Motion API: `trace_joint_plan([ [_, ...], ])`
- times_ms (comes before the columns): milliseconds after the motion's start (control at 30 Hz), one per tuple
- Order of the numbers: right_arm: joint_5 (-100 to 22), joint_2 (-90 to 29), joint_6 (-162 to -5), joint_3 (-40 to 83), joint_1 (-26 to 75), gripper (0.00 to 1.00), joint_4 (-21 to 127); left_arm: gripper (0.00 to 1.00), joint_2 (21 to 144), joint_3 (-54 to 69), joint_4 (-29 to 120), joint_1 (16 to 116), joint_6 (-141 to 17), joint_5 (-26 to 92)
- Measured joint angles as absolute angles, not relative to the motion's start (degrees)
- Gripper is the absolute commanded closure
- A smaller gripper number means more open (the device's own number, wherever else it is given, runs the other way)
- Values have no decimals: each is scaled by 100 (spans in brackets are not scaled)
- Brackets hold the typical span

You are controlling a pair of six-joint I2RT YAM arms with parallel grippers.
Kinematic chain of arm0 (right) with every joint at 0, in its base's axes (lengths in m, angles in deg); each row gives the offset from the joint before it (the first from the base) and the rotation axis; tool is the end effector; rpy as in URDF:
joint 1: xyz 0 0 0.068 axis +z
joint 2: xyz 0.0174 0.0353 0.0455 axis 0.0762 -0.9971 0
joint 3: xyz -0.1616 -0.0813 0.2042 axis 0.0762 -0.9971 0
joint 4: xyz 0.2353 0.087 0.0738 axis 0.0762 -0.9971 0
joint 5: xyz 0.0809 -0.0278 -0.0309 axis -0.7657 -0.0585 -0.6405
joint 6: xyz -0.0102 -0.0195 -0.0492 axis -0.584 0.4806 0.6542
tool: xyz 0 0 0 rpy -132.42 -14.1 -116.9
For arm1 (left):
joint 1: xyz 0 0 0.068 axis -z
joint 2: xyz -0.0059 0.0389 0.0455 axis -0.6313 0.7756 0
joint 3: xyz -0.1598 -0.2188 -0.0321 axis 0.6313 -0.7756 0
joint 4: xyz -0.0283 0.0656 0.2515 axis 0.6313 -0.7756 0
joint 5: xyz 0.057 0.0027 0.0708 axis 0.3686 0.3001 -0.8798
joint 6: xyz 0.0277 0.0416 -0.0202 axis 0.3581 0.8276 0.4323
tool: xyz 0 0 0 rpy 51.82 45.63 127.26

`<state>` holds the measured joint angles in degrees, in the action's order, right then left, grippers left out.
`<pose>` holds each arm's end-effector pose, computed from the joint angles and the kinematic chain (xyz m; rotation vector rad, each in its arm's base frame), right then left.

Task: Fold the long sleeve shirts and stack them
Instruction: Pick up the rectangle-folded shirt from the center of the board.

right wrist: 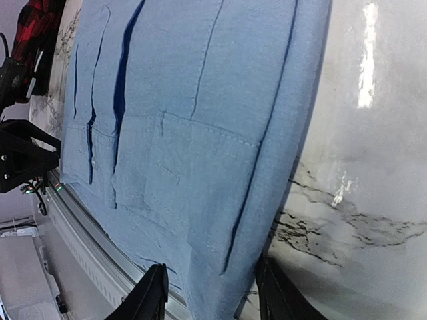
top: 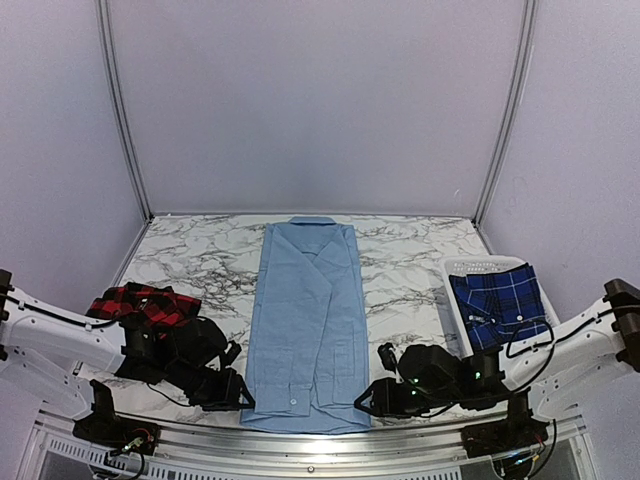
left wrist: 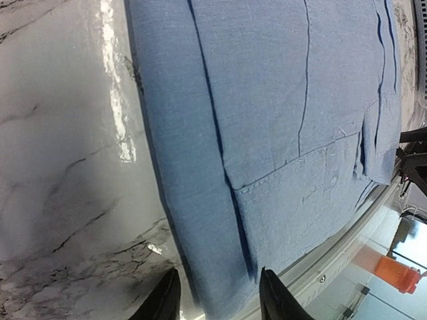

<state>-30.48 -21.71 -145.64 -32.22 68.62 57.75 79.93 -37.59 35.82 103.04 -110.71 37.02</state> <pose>0.0643 0.2078 0.1343 -0.0842 2.6964 1.0131 0.0905 -0.2024 0.1452 0.1887 2.8608 -0.9859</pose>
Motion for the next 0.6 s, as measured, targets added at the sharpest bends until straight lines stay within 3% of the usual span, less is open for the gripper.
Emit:
trace_joint_plan([
  [300,-3072,-2258,-14566,-3222,6862,58,5915,63,8172,-3752,3846,10422,-11250,3922],
  [600,-3080,-2260,-14566,-3222,6862,62,5939,77,8345,-3728,4028,10540,-11449,3949],
])
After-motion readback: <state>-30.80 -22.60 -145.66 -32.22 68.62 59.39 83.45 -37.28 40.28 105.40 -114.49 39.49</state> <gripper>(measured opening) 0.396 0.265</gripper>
